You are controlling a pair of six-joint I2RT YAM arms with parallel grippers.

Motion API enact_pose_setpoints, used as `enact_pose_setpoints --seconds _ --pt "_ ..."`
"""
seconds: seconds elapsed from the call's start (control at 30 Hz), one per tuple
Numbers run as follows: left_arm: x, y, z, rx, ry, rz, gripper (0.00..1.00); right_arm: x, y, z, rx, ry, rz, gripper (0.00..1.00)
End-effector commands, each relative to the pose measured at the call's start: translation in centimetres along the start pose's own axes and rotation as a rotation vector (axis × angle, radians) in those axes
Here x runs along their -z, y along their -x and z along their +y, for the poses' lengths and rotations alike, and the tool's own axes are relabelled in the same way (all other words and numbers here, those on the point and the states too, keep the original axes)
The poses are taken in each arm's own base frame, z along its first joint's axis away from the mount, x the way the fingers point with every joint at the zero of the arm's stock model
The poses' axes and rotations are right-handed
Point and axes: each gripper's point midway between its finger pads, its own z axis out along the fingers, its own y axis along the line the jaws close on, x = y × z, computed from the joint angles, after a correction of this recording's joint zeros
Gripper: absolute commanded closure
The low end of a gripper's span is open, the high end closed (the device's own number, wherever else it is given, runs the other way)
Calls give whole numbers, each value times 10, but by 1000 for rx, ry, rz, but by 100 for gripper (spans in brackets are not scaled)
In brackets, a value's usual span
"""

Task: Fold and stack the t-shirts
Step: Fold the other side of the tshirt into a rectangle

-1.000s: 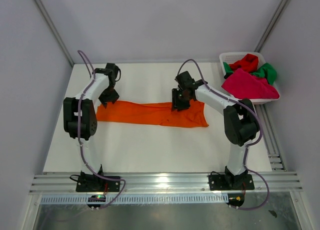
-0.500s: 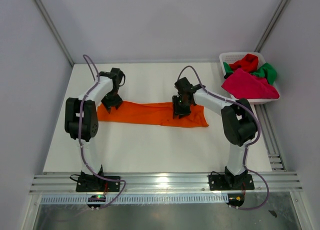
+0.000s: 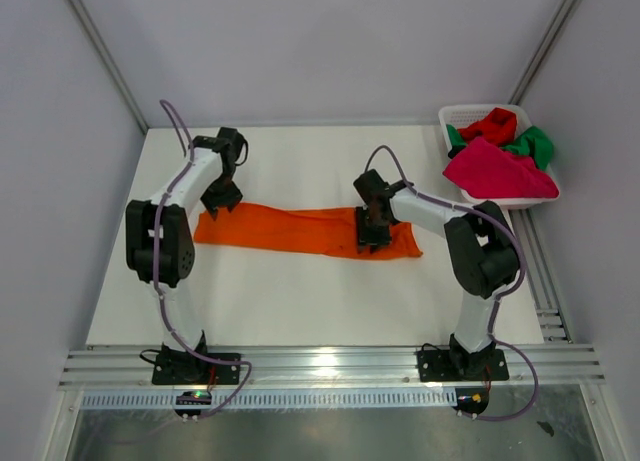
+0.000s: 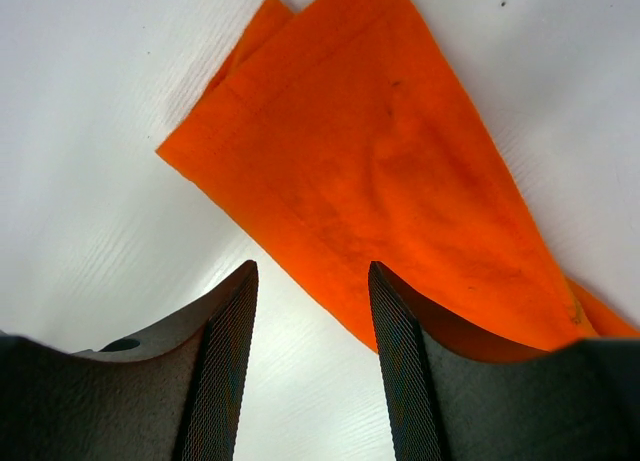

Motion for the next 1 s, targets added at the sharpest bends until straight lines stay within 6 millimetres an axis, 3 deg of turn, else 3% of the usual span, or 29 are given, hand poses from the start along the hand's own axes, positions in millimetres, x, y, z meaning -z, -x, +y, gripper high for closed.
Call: enact_pose_setpoints --seconds 0.0,0.13,0.37,0.67,0.77,0.83,0.87,0.97 --pt "26 19 6 6 -24 -64 49 5 -26 -34 -19 -143 34 59" --pt "29 21 6 7 -30 -65 49 12 -31 -44 -33 -177 21 59" --pt "36 24 5 11 -47 -74 49 14 -9 -58 -46 -217 -20 59" --pt "44 27 16 4 -31 -102 49 20 56 -51 -28 -238 -101 59" --pt "50 28 19 5 -36 -109 49 25 88 -45 -25 -236 -141 59" --pt "55 30 22 10 -42 -119 49 20 95 -49 -24 -248 -129 59" --pt "57 30 23 9 -42 -121 49 25 107 -45 -24 -238 -154 59" --pt "61 32 27 11 -40 -135 49 28 119 -43 -22 -241 -167 59"
